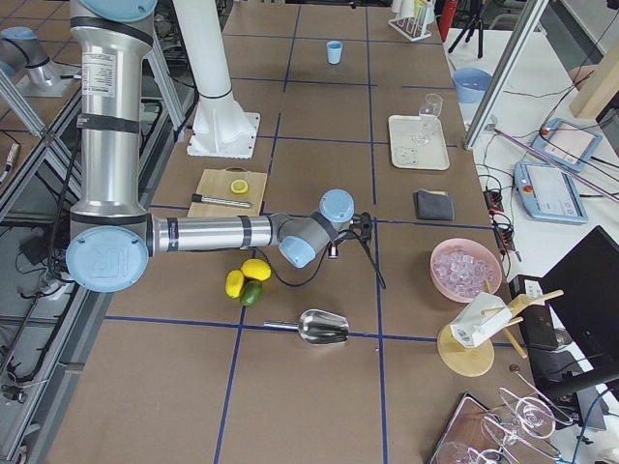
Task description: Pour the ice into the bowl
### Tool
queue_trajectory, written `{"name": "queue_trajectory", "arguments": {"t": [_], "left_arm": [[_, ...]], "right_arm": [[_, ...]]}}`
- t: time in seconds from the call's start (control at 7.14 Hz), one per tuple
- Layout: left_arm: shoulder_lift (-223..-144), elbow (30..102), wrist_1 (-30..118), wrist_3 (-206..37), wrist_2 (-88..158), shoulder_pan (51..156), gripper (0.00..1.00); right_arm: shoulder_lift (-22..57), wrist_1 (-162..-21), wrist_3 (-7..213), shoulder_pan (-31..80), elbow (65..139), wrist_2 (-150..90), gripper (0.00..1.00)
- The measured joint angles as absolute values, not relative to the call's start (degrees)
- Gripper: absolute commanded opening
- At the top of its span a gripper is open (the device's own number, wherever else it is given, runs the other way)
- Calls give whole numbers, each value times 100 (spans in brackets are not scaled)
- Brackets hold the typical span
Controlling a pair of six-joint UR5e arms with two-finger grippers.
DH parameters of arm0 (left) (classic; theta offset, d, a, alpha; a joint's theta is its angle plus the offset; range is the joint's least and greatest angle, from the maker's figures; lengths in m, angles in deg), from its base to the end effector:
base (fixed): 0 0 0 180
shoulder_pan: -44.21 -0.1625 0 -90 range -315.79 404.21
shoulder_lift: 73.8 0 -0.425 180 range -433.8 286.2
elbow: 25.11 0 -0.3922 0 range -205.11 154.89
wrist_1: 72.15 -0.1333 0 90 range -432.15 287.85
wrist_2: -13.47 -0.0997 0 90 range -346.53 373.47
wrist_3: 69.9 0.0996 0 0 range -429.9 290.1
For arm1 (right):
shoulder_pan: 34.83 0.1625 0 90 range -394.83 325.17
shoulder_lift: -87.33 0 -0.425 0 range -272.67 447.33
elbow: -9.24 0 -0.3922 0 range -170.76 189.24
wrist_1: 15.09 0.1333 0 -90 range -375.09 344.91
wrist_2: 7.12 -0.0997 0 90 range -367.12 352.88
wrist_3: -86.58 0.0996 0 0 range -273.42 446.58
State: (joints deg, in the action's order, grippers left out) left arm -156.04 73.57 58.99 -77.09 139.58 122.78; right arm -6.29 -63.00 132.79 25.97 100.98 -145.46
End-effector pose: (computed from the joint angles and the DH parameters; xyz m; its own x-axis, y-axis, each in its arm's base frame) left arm 0.0186 -0.4683 0.5703 0.7264 0.4517 -0.5180 -0.0567 0.7905 0.6099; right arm -0.1847 -0.4513 0.5857 0.5077 -0.0345 0.8609 0.0088 0.9994 0.0349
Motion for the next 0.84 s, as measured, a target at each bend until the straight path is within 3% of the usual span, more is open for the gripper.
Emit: {"name": "queue_trajectory", "arguments": {"t": [0.56,0.7,0.84], "left_arm": [[-15602,7359,5899,-7711,13951,12278,100],[-15601,7359,5899,-7711,13951,12278,100],[-15602,7373,5899,-7711,13951,12278,100]], "right_arm": [[-373,-6285,13308,2460,9742,-14576,0],[-367,-6281,13307,2404,9729,-14570,9],[-365,-6276,13308,2350,9725,-14566,61]]}}
